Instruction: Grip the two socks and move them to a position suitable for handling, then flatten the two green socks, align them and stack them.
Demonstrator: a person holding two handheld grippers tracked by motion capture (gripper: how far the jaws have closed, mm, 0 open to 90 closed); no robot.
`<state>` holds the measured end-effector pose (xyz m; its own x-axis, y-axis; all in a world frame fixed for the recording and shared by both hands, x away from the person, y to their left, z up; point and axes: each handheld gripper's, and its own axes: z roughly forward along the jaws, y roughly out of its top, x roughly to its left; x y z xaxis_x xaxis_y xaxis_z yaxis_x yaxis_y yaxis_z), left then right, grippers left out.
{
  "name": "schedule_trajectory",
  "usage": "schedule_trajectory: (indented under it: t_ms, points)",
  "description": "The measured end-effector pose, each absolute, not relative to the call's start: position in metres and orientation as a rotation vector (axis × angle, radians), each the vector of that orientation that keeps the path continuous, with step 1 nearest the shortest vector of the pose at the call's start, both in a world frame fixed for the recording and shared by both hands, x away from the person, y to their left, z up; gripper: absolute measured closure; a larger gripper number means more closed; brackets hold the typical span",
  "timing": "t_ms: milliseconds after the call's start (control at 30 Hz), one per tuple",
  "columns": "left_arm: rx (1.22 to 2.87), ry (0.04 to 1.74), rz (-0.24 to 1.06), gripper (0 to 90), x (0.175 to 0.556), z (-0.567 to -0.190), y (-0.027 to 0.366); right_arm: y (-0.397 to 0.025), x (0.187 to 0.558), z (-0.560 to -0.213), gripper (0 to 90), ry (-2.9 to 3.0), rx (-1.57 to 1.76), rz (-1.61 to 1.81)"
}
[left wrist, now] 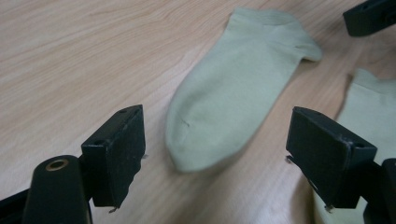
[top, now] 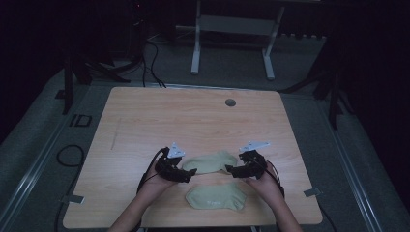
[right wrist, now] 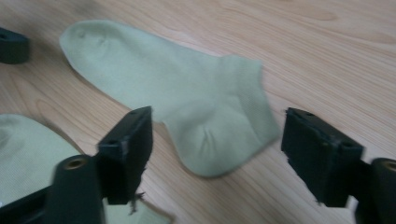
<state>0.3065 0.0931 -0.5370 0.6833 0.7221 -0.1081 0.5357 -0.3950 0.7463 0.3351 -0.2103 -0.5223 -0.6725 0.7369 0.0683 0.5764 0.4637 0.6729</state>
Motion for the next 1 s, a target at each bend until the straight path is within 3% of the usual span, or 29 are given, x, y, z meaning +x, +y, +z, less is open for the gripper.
schedule_trajectory:
  t_ms: [67, 133, 467, 600, 767, 1000]
  points:
    - [2.083, 0.95, 0.276, 19.9, 0.3, -0.536, 0.096, -0.217, 0.33, -0.52, 27.0, 2.456, 1.141, 1.031]
    - [2.087, 0.937, 0.274, 20.0, 0.293, -0.535, 0.097, -0.222, 0.324, -0.518, 34.6, 2.445, 1.138, 1.044]
    - [2.118, 0.912, 0.223, 22.1, 0.253, -0.543, 0.096, -0.243, 0.282, -0.516, 39.3, 2.51, 1.109, 1.091]
    - [2.139, 0.91, 0.199, 28.1, 0.243, -0.547, 0.093, -0.25, 0.27, -0.523, 49.7, 2.559, 1.134, 1.088]
    - [2.165, 0.942, 0.188, 40.3, 0.24, -0.556, 0.089, -0.251, 0.26, -0.536, 52.7, 2.594, 1.161, 1.066]
    - [2.21, 0.943, 0.214, 45.0, 0.237, -0.563, 0.082, -0.245, 0.256, -0.549, 55.9, 2.607, 1.148, 0.981]
